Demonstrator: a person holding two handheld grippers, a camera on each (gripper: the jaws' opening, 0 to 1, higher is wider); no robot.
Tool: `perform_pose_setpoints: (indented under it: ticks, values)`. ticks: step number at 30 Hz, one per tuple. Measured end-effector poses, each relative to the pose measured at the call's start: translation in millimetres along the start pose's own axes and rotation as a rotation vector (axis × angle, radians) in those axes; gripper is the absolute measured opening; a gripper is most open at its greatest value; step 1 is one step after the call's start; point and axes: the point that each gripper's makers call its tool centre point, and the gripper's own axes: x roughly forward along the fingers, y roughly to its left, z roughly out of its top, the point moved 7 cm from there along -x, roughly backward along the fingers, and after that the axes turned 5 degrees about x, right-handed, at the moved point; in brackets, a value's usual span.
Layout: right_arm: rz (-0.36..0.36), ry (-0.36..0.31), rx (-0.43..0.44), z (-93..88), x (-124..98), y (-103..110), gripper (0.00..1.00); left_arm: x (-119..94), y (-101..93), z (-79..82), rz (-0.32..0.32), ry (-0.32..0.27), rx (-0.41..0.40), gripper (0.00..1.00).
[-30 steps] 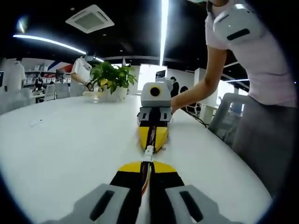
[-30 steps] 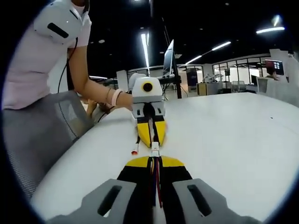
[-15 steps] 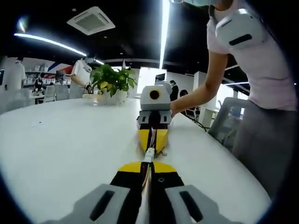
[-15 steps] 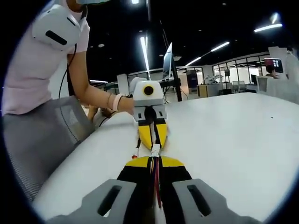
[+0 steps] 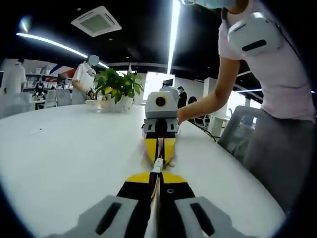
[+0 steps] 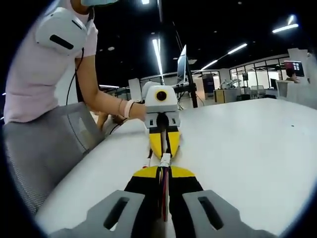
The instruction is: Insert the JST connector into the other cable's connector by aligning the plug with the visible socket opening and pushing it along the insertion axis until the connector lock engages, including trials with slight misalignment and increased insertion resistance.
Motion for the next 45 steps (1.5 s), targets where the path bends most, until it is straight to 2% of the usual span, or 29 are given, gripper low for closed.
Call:
perform_pose_setpoints:
  ticks: [8, 12, 20, 24, 27, 37, 41, 45]
  values:
    - [0.012, 0.006, 0.008, -2.7, 1, -2, 0.02, 0, 0.5, -4.1, -0.002, 0.004, -0.021, 0.00]
    - [-0.010, 0.021, -0.002, -5.1, 3, -4, 0.02, 1, 1.4, -6.3, 0.012, 0.029, -0.007, 0.00]
    - [-0.025, -0.002, -0.012, 0.5, 1, -13, 0.02, -1, 10.9, -3.5, 0.038, 0.011, -0.014, 0.00]
    - [-0.020, 0.029, -0.020, -3.2, 0, -14, 0.02, 5, 12.5, -5.6, 0.026, 0.042, 0.000, 0.00]
    - [-0.024, 0.028, -0.023, -2.7, -1, -16, 0.02, 5, 13.7, -5.2, 0.028, 0.040, -0.001, 0.00]
    - [-0.056, 0.028, -0.064, 2.6, -1, -35, 0.03, 4, 29.4, -3.2, 0.093, 0.061, 0.033, 0.00]
    - [-0.071, 0.048, -0.042, 1.0, -1, -40, 0.03, 7, 32.7, -5.2, 0.113, 0.078, 0.049, 0.00]
    - [-0.075, 0.049, -0.058, 1.5, -4, -43, 0.03, 7, 34.5, -4.4, 0.127, 0.081, 0.064, 0.00]
